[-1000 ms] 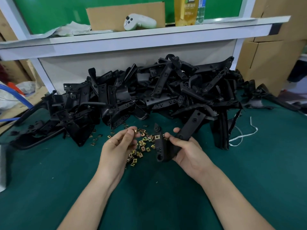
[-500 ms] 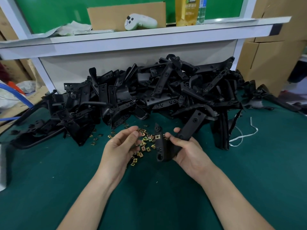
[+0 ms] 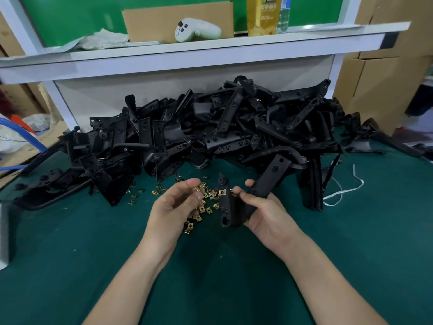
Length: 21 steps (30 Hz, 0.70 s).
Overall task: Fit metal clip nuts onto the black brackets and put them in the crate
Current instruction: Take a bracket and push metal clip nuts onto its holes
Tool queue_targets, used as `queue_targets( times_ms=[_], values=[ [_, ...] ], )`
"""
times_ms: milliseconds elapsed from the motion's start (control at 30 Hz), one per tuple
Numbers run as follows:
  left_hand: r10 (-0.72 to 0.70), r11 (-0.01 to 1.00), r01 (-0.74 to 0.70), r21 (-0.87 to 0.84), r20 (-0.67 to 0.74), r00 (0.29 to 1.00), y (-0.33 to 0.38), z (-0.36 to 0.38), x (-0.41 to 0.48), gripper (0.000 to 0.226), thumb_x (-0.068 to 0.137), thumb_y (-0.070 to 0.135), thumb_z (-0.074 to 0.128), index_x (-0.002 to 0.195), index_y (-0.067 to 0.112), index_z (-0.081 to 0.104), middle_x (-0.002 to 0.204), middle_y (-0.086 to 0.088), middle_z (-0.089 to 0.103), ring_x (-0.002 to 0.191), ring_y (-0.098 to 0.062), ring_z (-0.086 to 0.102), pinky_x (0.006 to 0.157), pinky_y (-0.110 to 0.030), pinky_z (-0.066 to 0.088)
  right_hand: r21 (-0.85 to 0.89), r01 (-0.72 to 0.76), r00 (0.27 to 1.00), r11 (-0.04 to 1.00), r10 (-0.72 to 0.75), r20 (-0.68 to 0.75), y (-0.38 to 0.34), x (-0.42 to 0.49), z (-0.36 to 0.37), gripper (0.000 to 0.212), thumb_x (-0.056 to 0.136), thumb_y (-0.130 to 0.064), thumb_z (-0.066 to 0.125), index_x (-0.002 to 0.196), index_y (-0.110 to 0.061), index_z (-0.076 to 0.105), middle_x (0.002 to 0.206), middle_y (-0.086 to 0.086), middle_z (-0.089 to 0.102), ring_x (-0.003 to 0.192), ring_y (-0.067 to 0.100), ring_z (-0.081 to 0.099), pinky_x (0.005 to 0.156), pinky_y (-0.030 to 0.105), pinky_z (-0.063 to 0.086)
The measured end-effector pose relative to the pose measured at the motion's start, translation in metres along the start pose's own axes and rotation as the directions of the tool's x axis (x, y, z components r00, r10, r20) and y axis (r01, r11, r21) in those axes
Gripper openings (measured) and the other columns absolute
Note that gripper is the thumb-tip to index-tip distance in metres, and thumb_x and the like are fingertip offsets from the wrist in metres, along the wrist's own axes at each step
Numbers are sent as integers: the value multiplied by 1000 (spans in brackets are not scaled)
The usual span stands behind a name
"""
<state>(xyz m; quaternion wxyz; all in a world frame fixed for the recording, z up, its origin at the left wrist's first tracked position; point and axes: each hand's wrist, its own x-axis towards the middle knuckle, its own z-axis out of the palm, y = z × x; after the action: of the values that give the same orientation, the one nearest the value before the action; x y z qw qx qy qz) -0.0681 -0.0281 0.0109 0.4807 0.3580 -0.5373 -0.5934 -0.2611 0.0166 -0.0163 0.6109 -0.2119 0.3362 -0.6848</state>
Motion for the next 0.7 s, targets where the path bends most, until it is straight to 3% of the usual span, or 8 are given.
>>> queue_targets(
  times_ms=[133, 267, 500, 700],
  values=[
    [-44, 998, 45, -51, 16, 999, -1, 1, -1, 21, 96, 9, 62, 110, 17, 75, 102, -4, 77, 78, -10, 64, 68, -20, 55, -4, -5, 1000, 1000, 5, -12, 0, -1, 1, 28, 96, 3, 57, 112, -20, 59, 101, 6, 76, 100, 25, 74, 71, 43, 61],
    [-113, 986, 123, -109, 96, 989, -4, 4, -3, 27, 95, 19, 60, 118, 9, 69, 100, -6, 76, 79, -11, 64, 69, -22, 54, 11, 2, 1000, 1000, -3, 5, -1, -2, 3, 27, 95, 2, 59, 110, -21, 59, 101, 5, 76, 98, 24, 74, 71, 41, 61],
    [-205, 920, 270, -285, 241, 949, -4, 3, -2, 19, 96, 18, 60, 111, 14, 69, 95, -2, 72, 77, -11, 65, 72, -24, 56, 105, 44, 994, 993, -54, 99, -6, -6, 9, 29, 82, -5, 67, 105, -22, 64, 100, 6, 75, 97, 28, 73, 69, 40, 60],
    [-200, 914, 274, -299, 253, 946, -5, 2, -1, 18, 96, 19, 61, 109, 15, 72, 98, -2, 73, 78, -11, 65, 72, -25, 56, 104, 50, 994, 993, -59, 87, -7, -7, 9, 29, 81, -6, 67, 104, -23, 63, 97, 4, 75, 96, 26, 73, 67, 39, 60]
  ],
)
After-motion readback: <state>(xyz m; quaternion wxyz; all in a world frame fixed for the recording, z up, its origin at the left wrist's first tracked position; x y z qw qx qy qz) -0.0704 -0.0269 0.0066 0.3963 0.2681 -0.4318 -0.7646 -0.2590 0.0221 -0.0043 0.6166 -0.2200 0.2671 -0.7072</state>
